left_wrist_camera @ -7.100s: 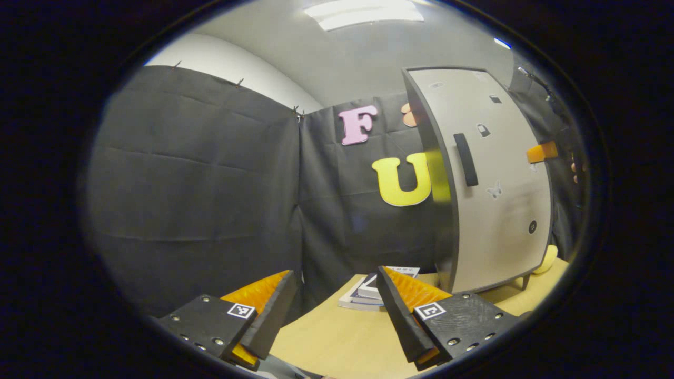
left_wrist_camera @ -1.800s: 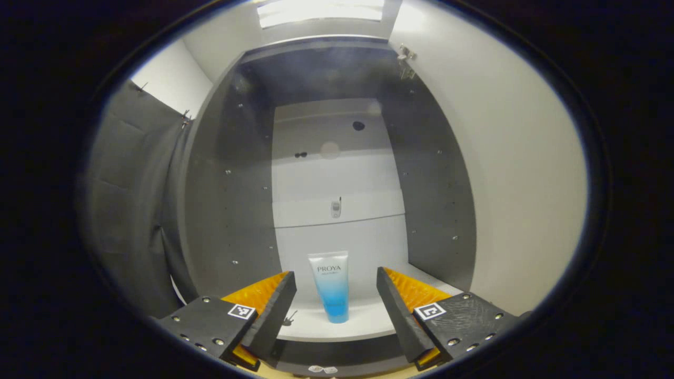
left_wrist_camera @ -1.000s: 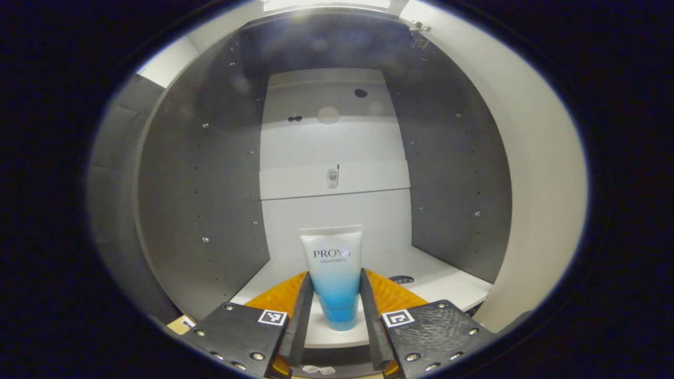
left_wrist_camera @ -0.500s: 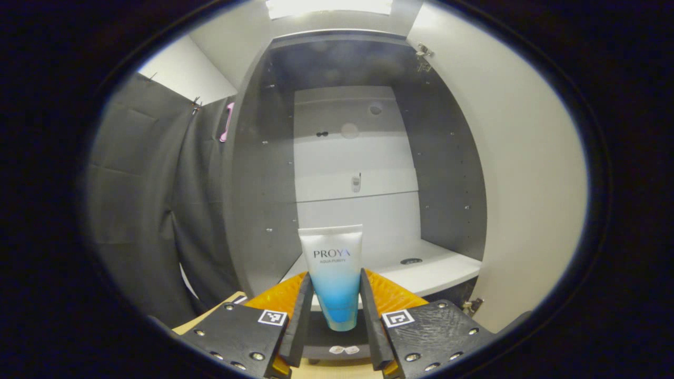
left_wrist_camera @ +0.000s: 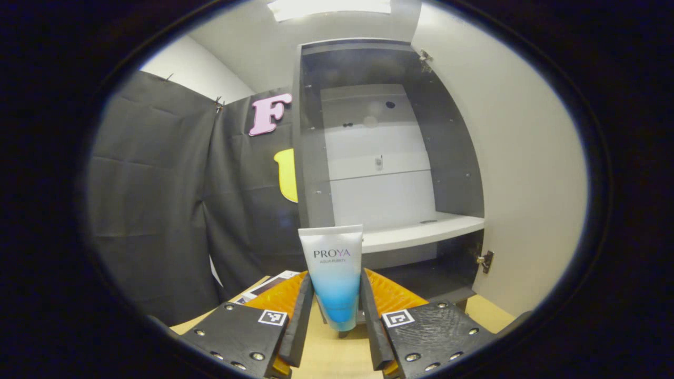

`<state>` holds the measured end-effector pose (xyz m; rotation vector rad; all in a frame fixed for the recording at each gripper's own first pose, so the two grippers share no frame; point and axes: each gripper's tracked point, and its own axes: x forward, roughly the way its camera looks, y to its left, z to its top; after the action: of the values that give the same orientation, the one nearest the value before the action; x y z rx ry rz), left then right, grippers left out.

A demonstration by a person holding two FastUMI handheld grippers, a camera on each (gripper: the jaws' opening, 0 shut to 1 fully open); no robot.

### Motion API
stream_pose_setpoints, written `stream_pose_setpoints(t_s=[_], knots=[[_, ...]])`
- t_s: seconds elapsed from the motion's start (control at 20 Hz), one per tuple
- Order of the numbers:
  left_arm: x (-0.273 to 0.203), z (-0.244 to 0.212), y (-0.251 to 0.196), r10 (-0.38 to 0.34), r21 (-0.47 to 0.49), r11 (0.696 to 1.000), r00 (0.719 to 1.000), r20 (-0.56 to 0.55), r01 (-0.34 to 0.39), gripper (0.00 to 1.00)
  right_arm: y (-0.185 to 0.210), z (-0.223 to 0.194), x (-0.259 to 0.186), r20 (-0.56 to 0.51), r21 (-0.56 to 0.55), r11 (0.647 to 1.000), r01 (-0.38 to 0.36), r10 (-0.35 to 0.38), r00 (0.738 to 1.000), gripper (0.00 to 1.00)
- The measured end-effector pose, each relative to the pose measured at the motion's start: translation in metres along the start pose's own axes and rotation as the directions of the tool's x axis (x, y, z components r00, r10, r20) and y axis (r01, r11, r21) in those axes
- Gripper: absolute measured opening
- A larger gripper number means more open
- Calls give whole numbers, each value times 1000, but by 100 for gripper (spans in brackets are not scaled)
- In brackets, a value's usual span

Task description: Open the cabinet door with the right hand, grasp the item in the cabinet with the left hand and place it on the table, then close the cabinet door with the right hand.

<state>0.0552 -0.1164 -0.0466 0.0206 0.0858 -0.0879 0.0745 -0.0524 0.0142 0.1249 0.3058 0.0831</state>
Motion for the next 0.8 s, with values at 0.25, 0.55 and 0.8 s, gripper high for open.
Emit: stream_pose_setpoints(t_s=[0.25,0.55,0.8], knots=[[-30,-54,10,0,-21,1000,999,-51,-1,53,-1,4,-3,-8,15,1000,-24,24,1000,99],[-50,-119,16,18,-45,999,994,-105,-22,51,0,11,-11,-18,-9,999,-42,42,999,99],[-60,-170,22,33,-69,997,987,-158,-44,51,3,11,-15,-32,-31,998,-62,61,998,98]])
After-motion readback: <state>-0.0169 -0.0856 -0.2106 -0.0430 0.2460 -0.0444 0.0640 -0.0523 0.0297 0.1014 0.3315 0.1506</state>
